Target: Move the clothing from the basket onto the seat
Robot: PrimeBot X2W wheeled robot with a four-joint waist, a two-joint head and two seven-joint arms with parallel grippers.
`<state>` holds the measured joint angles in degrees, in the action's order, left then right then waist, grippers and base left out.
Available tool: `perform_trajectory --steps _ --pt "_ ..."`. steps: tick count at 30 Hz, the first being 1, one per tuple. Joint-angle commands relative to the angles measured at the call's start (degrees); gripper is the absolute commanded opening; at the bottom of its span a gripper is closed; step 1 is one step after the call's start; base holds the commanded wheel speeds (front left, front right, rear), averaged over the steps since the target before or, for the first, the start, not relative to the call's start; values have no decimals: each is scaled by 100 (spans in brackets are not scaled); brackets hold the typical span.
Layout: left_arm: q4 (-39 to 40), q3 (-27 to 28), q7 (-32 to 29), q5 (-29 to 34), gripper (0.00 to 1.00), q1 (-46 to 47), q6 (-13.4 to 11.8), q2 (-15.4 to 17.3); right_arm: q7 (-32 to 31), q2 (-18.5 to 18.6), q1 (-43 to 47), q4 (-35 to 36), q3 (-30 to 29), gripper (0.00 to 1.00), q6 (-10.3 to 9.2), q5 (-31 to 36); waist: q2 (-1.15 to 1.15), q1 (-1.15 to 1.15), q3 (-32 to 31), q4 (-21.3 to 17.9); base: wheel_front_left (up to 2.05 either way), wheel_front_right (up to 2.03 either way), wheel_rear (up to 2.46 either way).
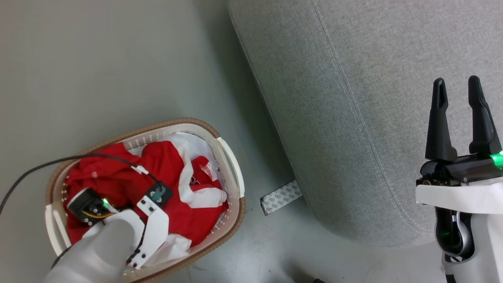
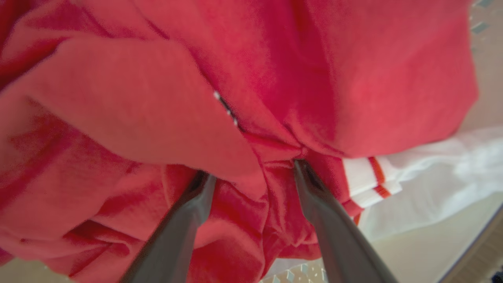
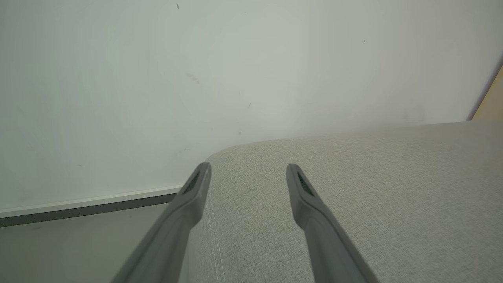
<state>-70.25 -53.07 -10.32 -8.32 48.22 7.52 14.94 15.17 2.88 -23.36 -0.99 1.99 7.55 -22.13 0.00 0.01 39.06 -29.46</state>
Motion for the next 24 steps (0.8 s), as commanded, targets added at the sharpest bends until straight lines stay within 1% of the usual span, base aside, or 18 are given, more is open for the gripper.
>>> perform_trajectory --steps 1,5,6,7,8,9,18,24 --pt "-55 -102 -111 -167 100 93 -10 31 -3 1 -111 4 50 100 -12 -106 0 -1 92 -66 0 0 0" --pt "-42 -233 -165 -399 100 145 -10 -44 -3 1 -121 8 118 100 -12 -90 0 -1 173 -108 0 0 0" --pt "-19 -261 -126 -461 88 154 -10 -53 -3 1 -106 4 131 100 -12 -65 0 -1 186 -110 0 0 0" --pt "-11 -298 -101 -515 54 172 -10 -46 -3 2 -83 4 129 100 -12 -46 0 -1 195 -108 0 0 0" --pt "-13 -342 -94 -554 31 186 -10 -36 -3 1 -58 4 120 100 -12 -36 0 -1 203 -105 0 0 0" --pt "-14 -391 -75 -575 0 184 -10 -34 -3 1 -41 4 106 100 -12 -27 0 -1 203 -100 0 0 0" --pt "35 -650 100 -928 0 209 -10 -90 -3 3 -34 -65 51 100 -12 121 0 -1 7 60 0 0 0" --pt "97 -789 449 -1136 0 177 -10 -238 -3 3 -29 -100 -20 100 -12 294 0 -1 -374 361 0 0 0"
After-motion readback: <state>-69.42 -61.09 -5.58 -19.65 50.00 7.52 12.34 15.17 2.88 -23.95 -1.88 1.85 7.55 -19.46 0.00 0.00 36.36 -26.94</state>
